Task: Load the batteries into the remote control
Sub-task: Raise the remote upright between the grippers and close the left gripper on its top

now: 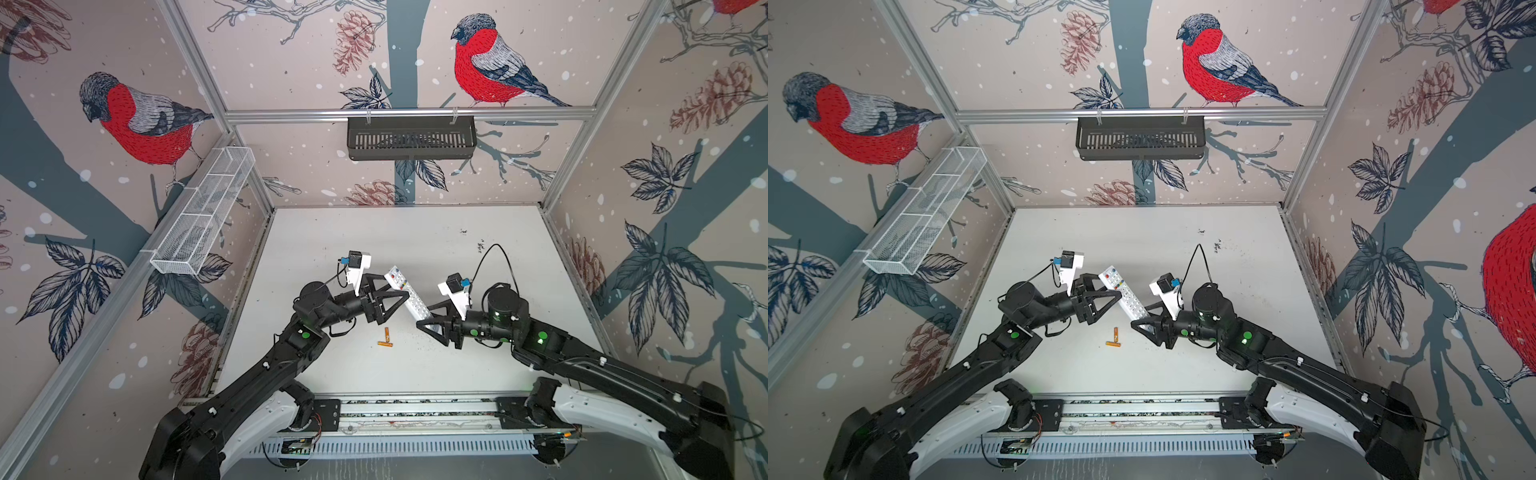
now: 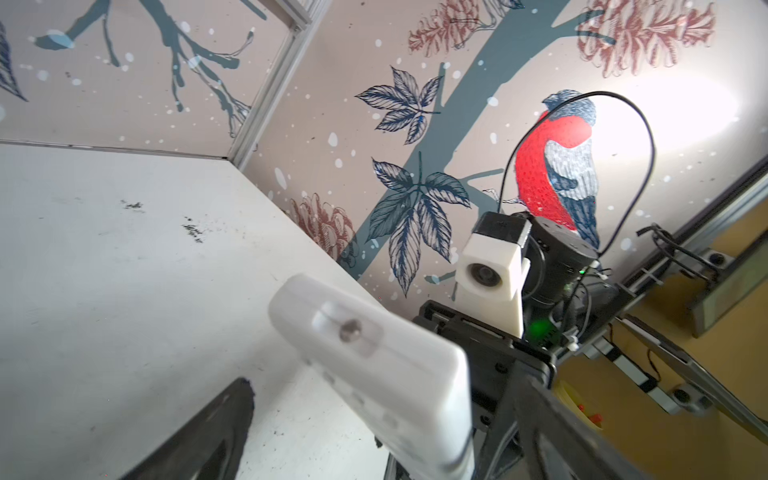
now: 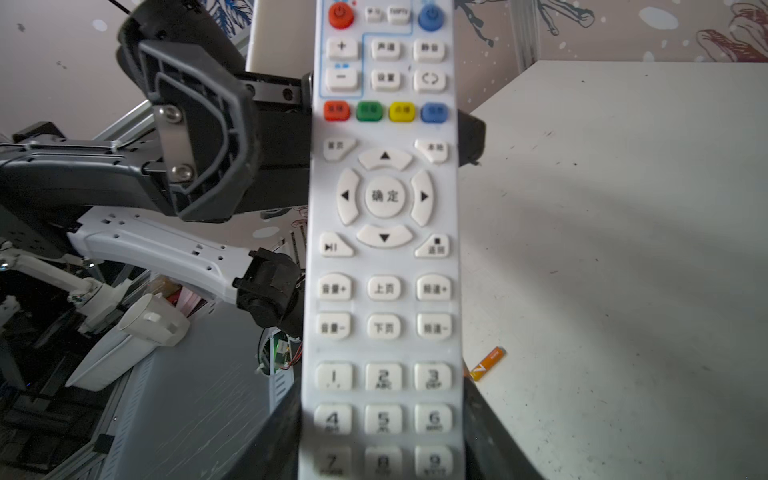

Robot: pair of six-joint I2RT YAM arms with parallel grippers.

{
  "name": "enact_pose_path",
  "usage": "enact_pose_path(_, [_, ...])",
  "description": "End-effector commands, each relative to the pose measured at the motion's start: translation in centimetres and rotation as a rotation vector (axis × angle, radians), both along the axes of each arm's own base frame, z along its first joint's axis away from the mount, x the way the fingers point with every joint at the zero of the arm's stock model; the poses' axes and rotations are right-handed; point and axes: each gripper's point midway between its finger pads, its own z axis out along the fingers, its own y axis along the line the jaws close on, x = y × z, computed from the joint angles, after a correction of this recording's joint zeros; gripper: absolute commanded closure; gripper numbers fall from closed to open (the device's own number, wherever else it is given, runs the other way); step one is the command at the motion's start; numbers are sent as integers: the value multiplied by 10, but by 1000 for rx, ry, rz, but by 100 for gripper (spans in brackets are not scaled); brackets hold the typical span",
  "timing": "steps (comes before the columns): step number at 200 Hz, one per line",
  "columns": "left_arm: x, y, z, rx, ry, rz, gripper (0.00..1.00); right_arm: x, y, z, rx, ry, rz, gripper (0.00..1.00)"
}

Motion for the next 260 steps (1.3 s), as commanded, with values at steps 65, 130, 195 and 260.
enact_pose_path(65, [-41,0,54,-159,-202,-184,13,-32,1,32,138,-32,187,54])
enact_pose_path(130, [-41,2,52,-165,-203,-170,62,-27,-2,32,149,-22,194,49])
enact_pose_path(195, [-11,-1,39,-77,-119,-39,82,-9,1,18,71,-45,75,20])
enact_pose_path(260, [33,6,11,127,7,186,89,34,12,-19,-176,-85,-163,27])
